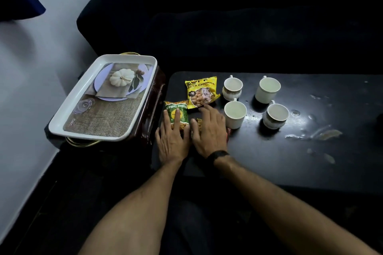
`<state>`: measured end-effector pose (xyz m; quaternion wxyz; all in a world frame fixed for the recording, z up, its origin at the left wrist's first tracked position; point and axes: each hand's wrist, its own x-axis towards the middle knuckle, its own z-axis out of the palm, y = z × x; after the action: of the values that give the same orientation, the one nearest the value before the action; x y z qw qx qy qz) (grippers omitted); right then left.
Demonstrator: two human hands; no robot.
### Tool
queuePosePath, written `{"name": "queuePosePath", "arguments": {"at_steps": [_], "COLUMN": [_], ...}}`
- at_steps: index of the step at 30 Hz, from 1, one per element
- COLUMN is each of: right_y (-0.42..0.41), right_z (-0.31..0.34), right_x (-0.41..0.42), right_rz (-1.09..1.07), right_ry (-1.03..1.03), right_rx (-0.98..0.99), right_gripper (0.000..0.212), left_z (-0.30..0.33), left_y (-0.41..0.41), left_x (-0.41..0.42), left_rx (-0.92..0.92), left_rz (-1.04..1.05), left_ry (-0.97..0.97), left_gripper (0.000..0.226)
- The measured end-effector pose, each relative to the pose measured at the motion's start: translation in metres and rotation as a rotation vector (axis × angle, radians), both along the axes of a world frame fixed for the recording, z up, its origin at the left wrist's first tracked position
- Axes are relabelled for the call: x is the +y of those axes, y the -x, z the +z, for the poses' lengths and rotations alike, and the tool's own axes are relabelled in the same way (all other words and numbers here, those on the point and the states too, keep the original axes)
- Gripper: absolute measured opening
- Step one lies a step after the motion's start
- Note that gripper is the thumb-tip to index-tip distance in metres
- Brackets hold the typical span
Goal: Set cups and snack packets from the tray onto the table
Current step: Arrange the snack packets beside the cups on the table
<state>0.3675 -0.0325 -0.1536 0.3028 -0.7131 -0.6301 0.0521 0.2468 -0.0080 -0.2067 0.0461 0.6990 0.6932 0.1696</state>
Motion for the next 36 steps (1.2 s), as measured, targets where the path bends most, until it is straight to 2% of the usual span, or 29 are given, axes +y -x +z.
{"name": "queuePosePath", "arguments": {"at_steps": [5,8,12,14,19,23,26,36], "right_y": [-0.014,-0.027,-0.018,-0.004,0.015,0.002,-0.003,0.007], "right_z": [-0.018,-0.029,-0.026,-0.025,-0.026,-0.039,-0.049,-0.040], "right_x": [-0.043,-0.050,-0.025,-0.009,0.013,-0.003,-0.011,0.011], "right_rz": [-0.045,0.064,0.016,-0.017,-0.037,0.034,0.106,0.071], "right_ry": [0.144,0.213,0.213,0.239,0.285,0.191,0.228,0.326], "right_rx": [0.061,-0.116,-0.305,-0.277,-0.190,-0.197,-0.228,-0.232], "right_gripper": [0.052,0.063,0.070,0.066,0.072,0.065,0.066,0.069], "left_z": [-0.001,0.000,0.000,0.001,-0.001,-0.001,-0.001,0.003], "left_y": [0.002,0.001,0.001,0.001,0.002,0.000,-0.001,0.001], "left_x": [0.001,0.001,0.000,0.000,0.002,0.002,0.002,0.002], "left_rx": [-0.012,-0.028,-0.036,-0.045,-0.007,-0.040,-0.045,-0.010], "left_rz": [-0.005,0.000,0.025,0.040,0.031,0.051,0.057,0.022], "left_ry": [-0.013,-0.008,-0.006,-0.005,0.000,-0.020,-0.014,-0.002], "left_gripper": [0.063,0.063,0.068,0.065,0.064,0.063,0.063,0.064]}}
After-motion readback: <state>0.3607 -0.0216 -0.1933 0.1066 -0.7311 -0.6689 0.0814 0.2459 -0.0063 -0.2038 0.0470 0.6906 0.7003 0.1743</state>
